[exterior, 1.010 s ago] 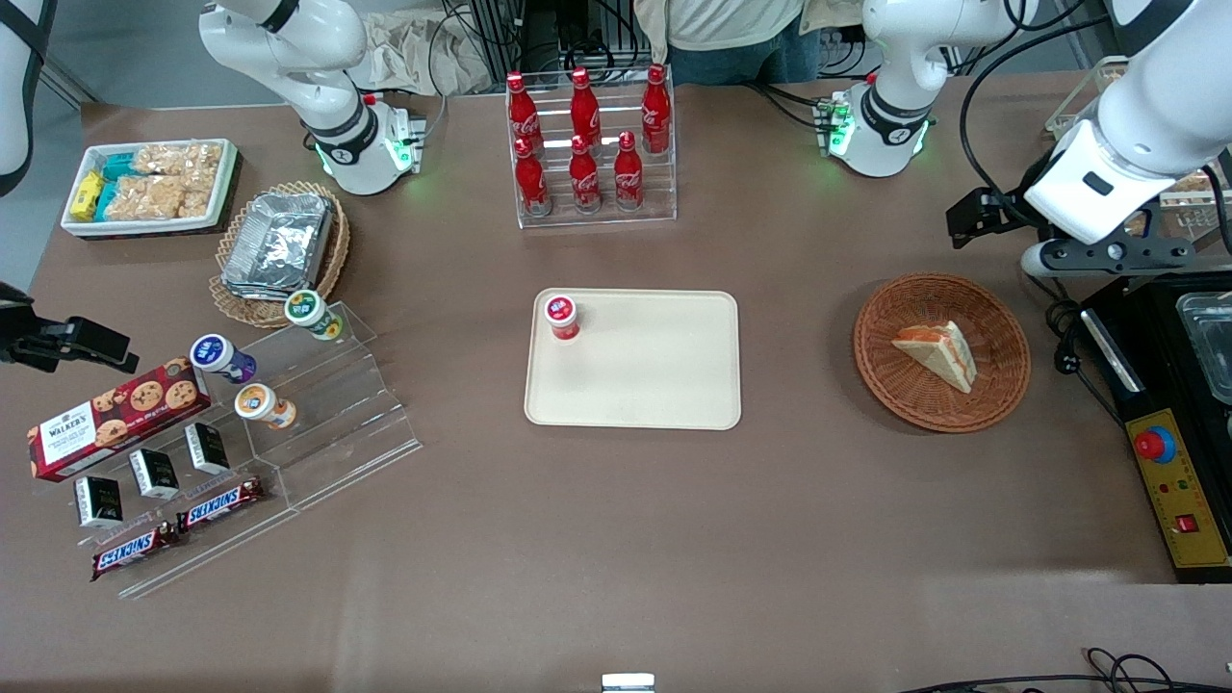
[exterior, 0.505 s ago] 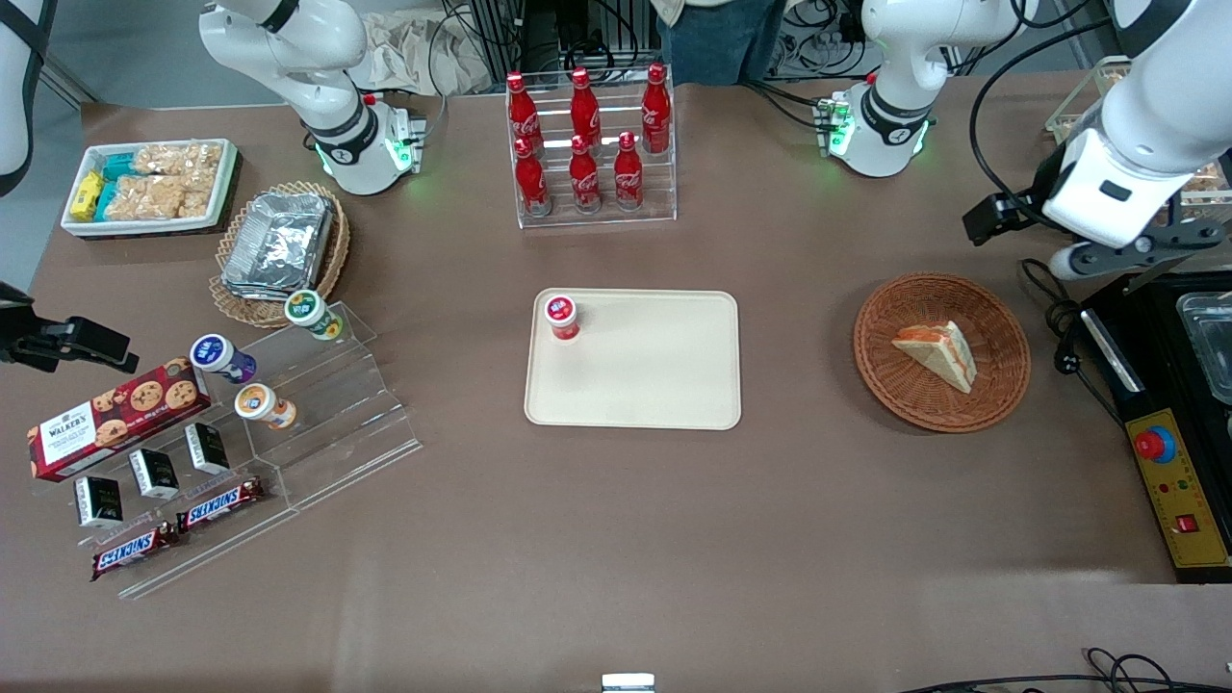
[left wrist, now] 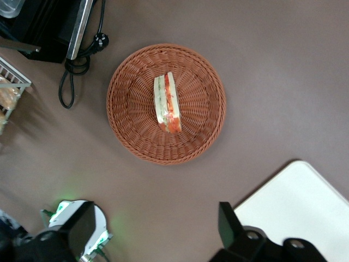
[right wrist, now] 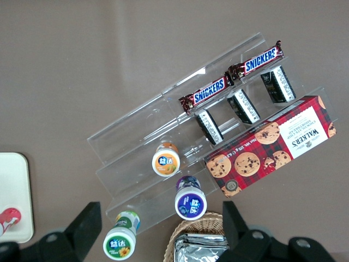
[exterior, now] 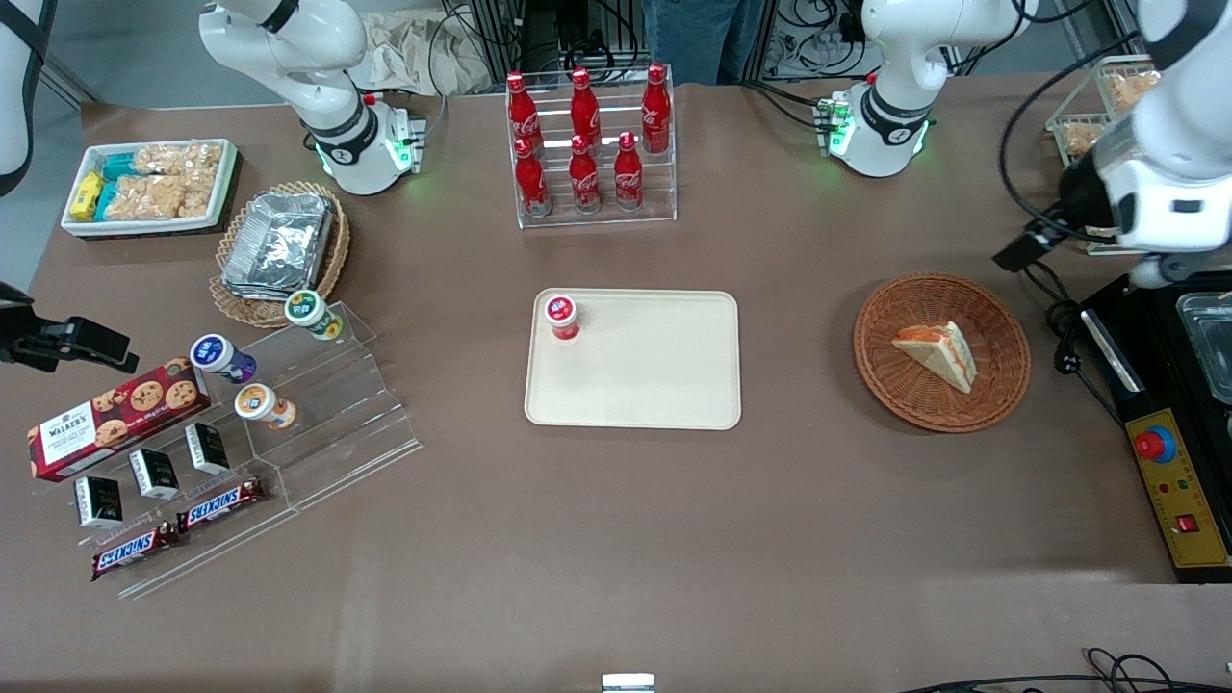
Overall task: Place sandwich from basket to tray
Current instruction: 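Move the left gripper over the wrapped sandwich in the wicker basket, then lower the left gripper and close it on the wrapped sandwich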
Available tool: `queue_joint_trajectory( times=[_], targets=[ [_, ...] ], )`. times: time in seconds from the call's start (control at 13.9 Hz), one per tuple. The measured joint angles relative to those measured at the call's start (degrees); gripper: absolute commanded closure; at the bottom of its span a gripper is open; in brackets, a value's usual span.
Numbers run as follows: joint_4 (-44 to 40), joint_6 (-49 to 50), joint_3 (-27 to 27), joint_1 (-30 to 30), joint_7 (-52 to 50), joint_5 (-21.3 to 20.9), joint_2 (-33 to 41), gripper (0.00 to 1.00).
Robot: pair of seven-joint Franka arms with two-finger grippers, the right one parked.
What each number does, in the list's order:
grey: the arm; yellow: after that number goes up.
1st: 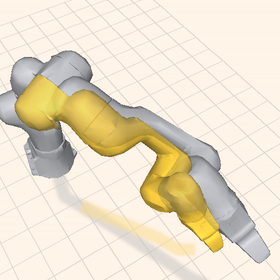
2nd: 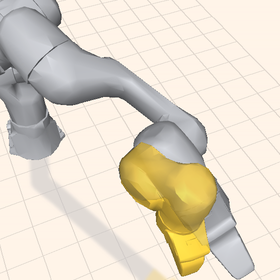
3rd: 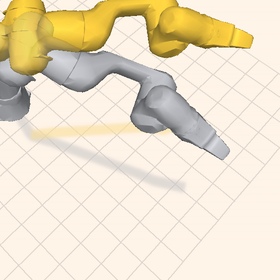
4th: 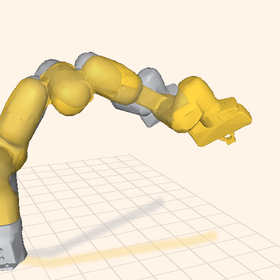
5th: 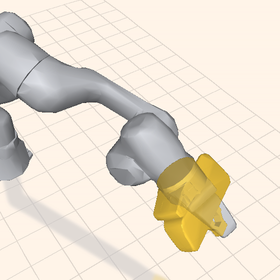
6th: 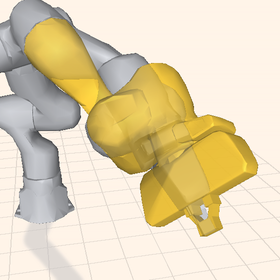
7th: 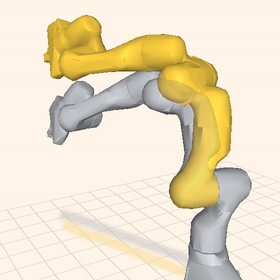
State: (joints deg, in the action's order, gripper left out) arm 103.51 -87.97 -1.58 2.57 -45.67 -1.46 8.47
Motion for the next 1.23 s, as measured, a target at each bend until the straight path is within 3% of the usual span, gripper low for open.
queue_joint_trajectory(
  times=[0.22,0.51,0.79,1.01,1.23],
  targets=[
    [10.9,-10.6,1.0,-0.2,-0.3,0.3,2.7,0.0],
    [23.5,-26.6,2.0,-0.3,-1.4,0.3,0.1,0.0],
    [26.4,-35.2,2.4,-0.7,-3.2,-0.1,-7.1,0.0],
    [27.0,-37.4,2.4,-0.7,-8.0,-4.7,-11.2,0.0],
    [28.2,-41.8,2.4,-0.6,-10.8,-6.5,-14.8,0.0]
  ],
)
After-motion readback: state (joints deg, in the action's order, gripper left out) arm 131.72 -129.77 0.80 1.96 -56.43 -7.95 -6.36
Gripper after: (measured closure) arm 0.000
